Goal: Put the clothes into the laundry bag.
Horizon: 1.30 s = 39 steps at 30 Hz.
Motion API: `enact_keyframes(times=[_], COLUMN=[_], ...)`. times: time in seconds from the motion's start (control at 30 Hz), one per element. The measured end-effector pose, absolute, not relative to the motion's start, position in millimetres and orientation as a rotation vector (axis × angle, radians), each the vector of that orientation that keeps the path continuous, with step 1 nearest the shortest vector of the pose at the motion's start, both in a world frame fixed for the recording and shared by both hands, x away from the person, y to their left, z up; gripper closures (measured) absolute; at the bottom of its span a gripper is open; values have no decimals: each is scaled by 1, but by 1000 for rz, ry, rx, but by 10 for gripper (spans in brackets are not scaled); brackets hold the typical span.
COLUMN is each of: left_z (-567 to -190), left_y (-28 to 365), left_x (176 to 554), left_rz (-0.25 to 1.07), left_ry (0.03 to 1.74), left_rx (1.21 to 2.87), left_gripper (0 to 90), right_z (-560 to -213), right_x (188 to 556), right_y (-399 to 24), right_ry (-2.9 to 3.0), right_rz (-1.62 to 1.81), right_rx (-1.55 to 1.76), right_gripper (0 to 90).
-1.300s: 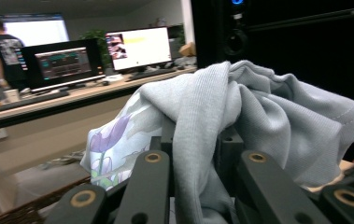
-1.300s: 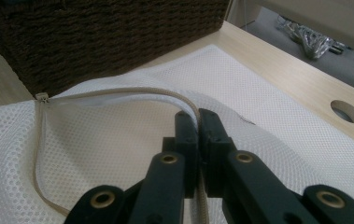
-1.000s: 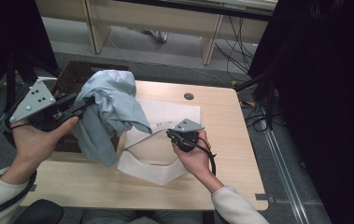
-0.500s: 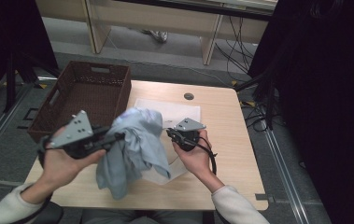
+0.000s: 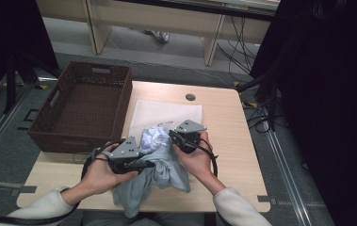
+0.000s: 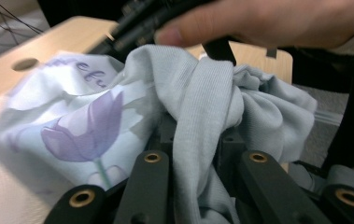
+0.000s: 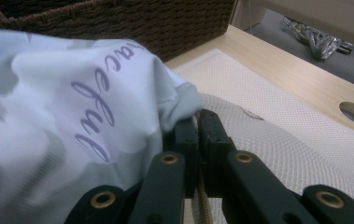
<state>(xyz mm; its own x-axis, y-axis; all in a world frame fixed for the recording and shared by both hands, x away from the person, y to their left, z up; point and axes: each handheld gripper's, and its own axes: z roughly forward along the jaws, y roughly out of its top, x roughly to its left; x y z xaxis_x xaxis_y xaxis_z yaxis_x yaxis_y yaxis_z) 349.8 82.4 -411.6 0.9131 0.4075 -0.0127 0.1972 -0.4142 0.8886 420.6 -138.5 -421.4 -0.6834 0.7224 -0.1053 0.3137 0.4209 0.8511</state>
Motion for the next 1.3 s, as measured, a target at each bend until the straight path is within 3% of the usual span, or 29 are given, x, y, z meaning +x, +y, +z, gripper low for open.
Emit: enact_keyframes(times=[0.47, 1.3], left_z=[-439, -452], left_y=[55, 43], left_x=[372, 410], left_rz=[212, 353], left_ry=[463, 640], left_rx=[2103, 2114], left_gripper=[773, 770], right_z=[-421, -417], right_x=[419, 412], right_y=[-137, -136], right_ry=[2229, 2242], right_rz=[1184, 1212], right_rx=[868, 855], right_gripper=[884, 885])
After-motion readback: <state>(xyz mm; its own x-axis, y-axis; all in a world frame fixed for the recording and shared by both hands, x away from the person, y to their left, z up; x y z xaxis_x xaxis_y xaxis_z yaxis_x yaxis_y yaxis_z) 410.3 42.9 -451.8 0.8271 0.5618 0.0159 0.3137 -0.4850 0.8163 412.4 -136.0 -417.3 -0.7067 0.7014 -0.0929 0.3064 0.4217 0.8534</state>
